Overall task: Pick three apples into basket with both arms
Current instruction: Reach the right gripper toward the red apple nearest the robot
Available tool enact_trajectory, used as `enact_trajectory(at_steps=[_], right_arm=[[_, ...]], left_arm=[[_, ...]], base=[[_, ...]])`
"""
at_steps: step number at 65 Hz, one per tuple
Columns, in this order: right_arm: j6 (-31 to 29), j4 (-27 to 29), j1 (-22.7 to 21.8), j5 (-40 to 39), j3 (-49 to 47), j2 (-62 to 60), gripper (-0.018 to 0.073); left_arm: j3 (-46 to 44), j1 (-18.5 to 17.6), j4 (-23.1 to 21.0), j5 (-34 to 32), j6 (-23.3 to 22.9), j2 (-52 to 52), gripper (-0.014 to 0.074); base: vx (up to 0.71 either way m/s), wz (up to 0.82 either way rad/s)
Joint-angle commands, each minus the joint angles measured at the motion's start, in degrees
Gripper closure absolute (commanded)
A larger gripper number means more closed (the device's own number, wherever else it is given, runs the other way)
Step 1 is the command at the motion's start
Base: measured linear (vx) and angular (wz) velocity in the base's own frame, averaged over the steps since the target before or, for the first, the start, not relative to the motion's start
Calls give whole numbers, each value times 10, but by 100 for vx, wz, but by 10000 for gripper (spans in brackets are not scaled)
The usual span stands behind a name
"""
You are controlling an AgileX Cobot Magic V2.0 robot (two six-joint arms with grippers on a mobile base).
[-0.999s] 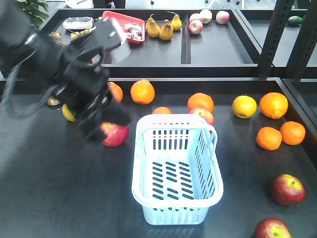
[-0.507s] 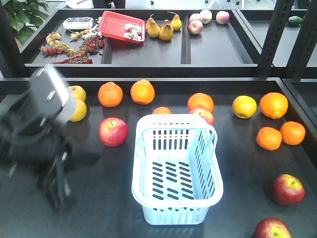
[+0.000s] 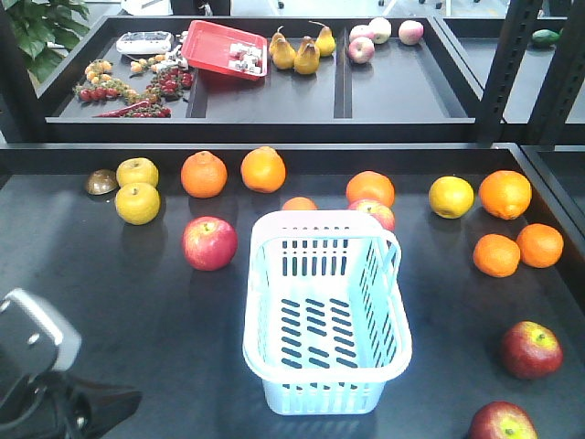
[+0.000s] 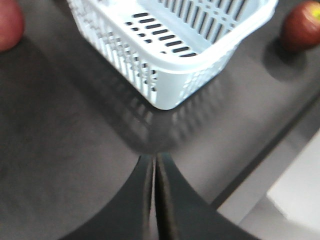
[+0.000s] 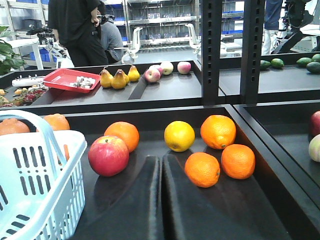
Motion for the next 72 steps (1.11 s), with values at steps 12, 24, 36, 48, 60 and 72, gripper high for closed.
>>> enact_trajectory(at_steps=[12,24,36,48,60,72], right_arm=[[105,182,-4,-108,7,0,563],[166,329,-4,-98,6,0,563],[147,334,-4,-61,-25,0,563],[21,252,-4,41,-155,34,563],[-58,143,-4,208,-293,150,563],[-75,102,-4,243,-353,235,563]], left_arm=[[33,0,-64,-84,-4,-15,604],[33,0,-64,-85,-4,-15,604],[33,0,-64,-85,-4,-15,603],[33,0,-64,-82,-4,-15,603],[33,0,-64,-84,-4,-15,603],[33,0,-64,-84,-4,-15,603]], base=[[0,0],[0,0],[0,0],[0,0],[0,0],[0,0]])
